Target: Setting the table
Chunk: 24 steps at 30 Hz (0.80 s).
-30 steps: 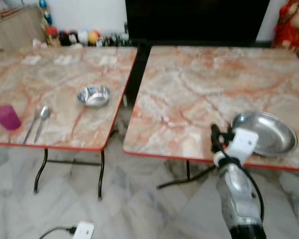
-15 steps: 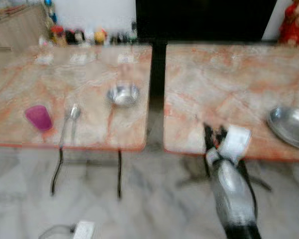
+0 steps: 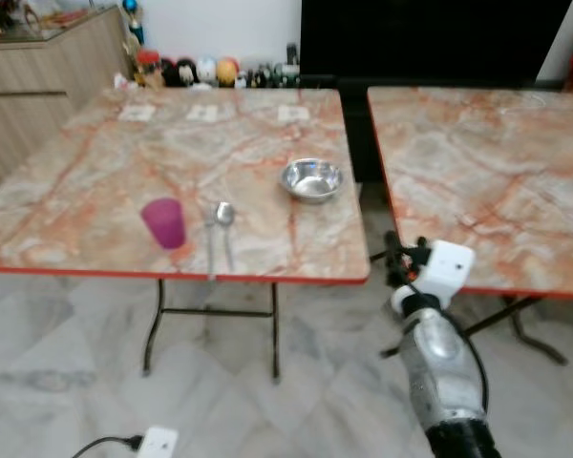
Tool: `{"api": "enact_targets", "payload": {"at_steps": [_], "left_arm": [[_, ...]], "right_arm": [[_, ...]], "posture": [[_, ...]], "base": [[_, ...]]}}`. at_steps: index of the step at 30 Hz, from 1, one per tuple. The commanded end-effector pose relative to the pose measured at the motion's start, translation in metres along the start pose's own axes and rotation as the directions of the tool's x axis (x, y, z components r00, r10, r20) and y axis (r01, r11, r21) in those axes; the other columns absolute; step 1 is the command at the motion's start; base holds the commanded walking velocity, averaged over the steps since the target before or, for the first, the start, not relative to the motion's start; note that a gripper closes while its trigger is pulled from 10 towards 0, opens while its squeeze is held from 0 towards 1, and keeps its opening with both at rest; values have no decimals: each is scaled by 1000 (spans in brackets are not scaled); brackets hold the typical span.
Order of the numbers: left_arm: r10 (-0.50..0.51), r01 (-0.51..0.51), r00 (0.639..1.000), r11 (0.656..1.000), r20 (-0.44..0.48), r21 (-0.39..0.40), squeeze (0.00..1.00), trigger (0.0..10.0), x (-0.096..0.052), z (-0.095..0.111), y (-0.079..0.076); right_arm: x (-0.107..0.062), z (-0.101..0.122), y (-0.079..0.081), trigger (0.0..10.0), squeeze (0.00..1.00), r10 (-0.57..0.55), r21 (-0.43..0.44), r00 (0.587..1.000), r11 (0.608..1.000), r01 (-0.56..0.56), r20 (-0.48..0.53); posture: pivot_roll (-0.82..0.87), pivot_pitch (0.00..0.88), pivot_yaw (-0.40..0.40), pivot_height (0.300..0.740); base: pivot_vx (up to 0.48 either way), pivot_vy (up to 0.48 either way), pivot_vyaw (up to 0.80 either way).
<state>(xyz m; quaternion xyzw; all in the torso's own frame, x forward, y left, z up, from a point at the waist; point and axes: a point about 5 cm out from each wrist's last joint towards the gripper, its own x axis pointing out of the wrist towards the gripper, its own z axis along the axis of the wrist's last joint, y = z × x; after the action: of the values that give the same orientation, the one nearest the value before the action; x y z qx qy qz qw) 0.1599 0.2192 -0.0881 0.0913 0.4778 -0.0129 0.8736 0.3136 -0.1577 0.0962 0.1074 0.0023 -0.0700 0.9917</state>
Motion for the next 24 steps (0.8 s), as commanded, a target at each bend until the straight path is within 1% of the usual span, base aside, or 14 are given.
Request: {"api": "enact_targets", "payload": {"at_steps": [1,7,16,24], "left_arm": [[25,-25,1000,1000,-1,-8,0,10000,-1,1,8],[27,-26,1000,999,9,-26,0,10000,-1,2,7],[21,-21,1000,999,5,-33,0,10000,0,2,7],[20,-20,1000,999,7,-48,0,10000,0,2,7]], "right_arm": [[3,6,9,10000,0,19,14,1000,1000,-19,18],[3,4,11,10000,0,24,19,1000,1000,-24,12],[4,6,10,10000,0,19,17,1000,1000,-19,12],[5,8,6,10000,0,11,16,1000,1000,-11,18]], "posture": [[70,0,-25,740],[73,0,-27,740],[71,0,-29,740],[73,0,-31,740]], "base": [[0,0,0],[0,0,0],[0,0,0],[314,0,0]]}}
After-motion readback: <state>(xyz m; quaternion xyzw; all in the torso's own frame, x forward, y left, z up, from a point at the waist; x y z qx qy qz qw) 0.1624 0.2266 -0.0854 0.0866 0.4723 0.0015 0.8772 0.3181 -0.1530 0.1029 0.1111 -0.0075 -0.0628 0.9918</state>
